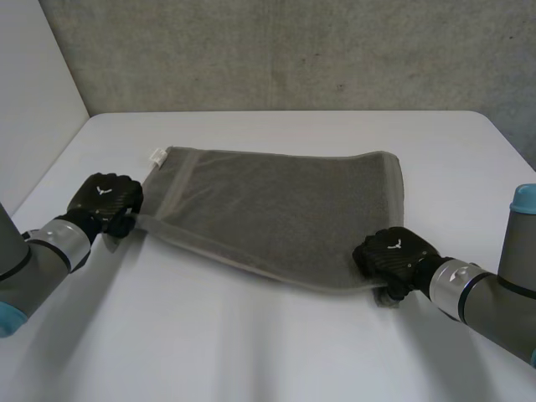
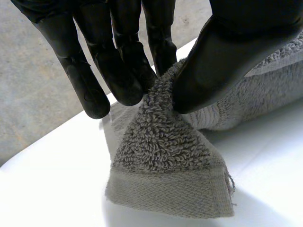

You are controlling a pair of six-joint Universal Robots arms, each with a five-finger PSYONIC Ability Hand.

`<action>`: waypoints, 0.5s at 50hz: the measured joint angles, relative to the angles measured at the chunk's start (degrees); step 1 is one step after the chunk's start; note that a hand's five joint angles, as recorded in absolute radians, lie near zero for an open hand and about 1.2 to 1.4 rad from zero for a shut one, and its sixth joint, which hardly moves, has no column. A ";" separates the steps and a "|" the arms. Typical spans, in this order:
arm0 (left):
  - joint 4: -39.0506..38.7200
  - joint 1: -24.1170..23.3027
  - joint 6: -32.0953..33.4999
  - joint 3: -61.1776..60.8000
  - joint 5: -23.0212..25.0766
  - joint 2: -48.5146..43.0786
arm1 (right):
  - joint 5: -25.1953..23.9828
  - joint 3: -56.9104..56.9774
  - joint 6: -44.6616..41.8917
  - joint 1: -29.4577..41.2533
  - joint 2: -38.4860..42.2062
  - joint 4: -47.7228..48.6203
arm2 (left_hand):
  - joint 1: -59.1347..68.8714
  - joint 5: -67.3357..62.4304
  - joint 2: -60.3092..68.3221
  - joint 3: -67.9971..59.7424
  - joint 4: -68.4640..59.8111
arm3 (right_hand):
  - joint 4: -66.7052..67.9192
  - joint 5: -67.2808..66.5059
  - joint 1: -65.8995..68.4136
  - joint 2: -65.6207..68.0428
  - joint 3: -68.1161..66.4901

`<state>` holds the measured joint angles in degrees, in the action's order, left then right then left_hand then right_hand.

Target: Fold the towel.

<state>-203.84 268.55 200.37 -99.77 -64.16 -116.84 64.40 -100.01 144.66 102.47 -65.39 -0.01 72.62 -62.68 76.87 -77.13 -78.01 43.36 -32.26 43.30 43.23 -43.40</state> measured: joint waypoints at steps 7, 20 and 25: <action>-0.10 1.48 -0.15 -0.02 -0.02 0.44 | 0.44 -0.64 6.72 -0.52 -0.13 3.31 | 0.00 0.00 0.00 0.00 0.00 | 0.00 -0.01 0.00 0.00 0.00; -0.41 3.50 -0.65 0.52 -0.39 0.99 | 2.54 -0.98 11.88 -0.50 -2.09 5.62 | 0.00 0.00 0.00 0.00 0.00 | 8.89 -9.91 9.06 9.11 -8.80; -0.51 4.40 -2.01 0.77 -0.66 1.39 | 2.62 -0.89 13.21 -0.68 -2.16 6.26 | 0.00 0.00 0.00 0.00 0.00 | 25.37 -26.05 26.04 25.79 -25.08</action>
<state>-204.35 272.95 198.36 -99.00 -64.82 -115.45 67.02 -100.89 157.86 101.80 -67.55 6.24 72.62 -62.68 76.87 -77.13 -78.01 68.74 -58.31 69.34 69.01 -68.48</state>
